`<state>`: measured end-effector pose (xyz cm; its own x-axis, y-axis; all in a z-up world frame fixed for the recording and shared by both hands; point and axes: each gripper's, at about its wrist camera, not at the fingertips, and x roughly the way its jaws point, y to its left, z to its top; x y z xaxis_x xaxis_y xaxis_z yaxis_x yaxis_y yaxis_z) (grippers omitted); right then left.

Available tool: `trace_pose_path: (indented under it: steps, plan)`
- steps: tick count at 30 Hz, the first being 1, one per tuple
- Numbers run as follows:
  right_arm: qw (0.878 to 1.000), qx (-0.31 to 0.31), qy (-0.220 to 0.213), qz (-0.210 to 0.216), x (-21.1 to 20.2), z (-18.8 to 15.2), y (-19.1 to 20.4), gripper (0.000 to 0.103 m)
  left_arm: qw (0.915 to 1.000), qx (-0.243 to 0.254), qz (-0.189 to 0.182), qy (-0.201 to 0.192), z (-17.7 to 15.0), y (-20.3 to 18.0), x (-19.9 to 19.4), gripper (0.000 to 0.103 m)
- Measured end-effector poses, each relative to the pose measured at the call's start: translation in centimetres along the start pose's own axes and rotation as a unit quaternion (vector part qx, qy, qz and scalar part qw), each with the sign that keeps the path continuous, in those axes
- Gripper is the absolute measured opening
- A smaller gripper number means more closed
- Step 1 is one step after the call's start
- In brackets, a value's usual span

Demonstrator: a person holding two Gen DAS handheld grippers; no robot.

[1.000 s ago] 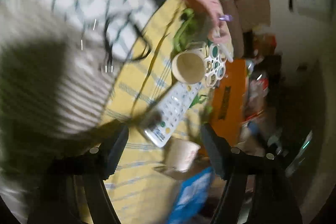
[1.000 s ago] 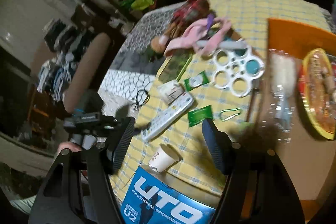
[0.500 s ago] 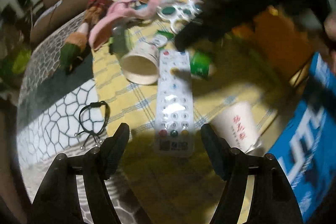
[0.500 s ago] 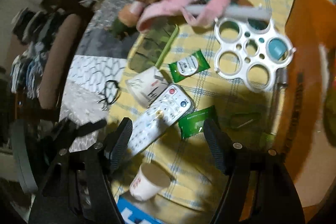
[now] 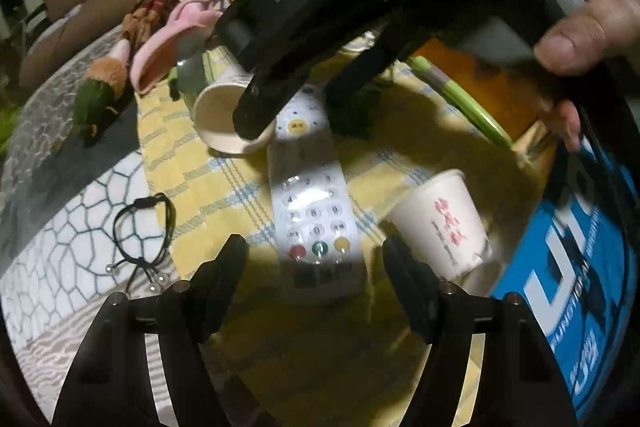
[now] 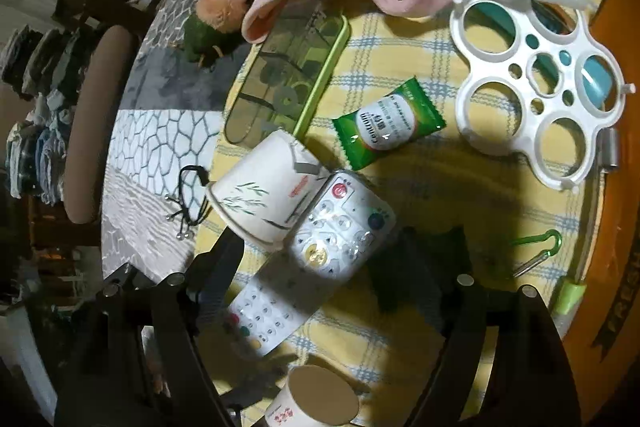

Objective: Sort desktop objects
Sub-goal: 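Close the left gripper around the white remote control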

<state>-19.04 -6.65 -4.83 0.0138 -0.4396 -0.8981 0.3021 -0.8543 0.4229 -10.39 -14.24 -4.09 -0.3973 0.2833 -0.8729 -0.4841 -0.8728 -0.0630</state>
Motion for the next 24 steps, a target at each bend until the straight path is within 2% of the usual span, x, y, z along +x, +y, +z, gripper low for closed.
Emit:
trace_pose_path:
  steps: [3,6,9,12,16,20,22,24]
  plan:
    - [0.999,-0.032,-0.029,-0.017,-1.8,0.4,-0.3,0.077,0.9997,-0.003,0.024,0.009,-0.3,0.8,0.4,0.074]
    - [0.997,-0.065,-0.031,-0.011,-1.8,1.1,-0.1,0.077,0.9992,0.006,0.037,0.014,-0.7,1.1,0.7,0.075]
    - [0.997,-0.08,-0.013,0.005,-1.0,1.2,0.3,0.077,0.9988,0.003,0.048,0.012,-0.6,1.7,0.7,0.075]
    - [0.995,-0.099,0.019,0.0,-0.9,-0.1,0.6,0.079,0.9981,0.006,0.061,0.012,-0.6,2.5,0.7,0.075]
    - [0.994,-0.097,0.048,0.005,-2.2,-1.7,0.0,0.077,0.9987,0.017,0.046,0.01,-0.7,2.4,1.5,0.076]
    - [0.994,-0.106,0.035,-0.012,-2.9,-1.8,-0.4,0.077,0.9991,0.017,0.038,0.006,-0.7,2.3,1.6,0.076]
    - [0.994,-0.096,0.048,-0.003,-2.2,-1.9,-0.6,0.077,0.999,0.019,0.039,0.006,-0.6,2.1,1.6,0.074]
    - [0.995,-0.088,0.055,0.014,-1.2,-2.0,-0.7,0.077,0.9992,0.023,0.032,0.005,-0.5,1.9,1.6,0.059]
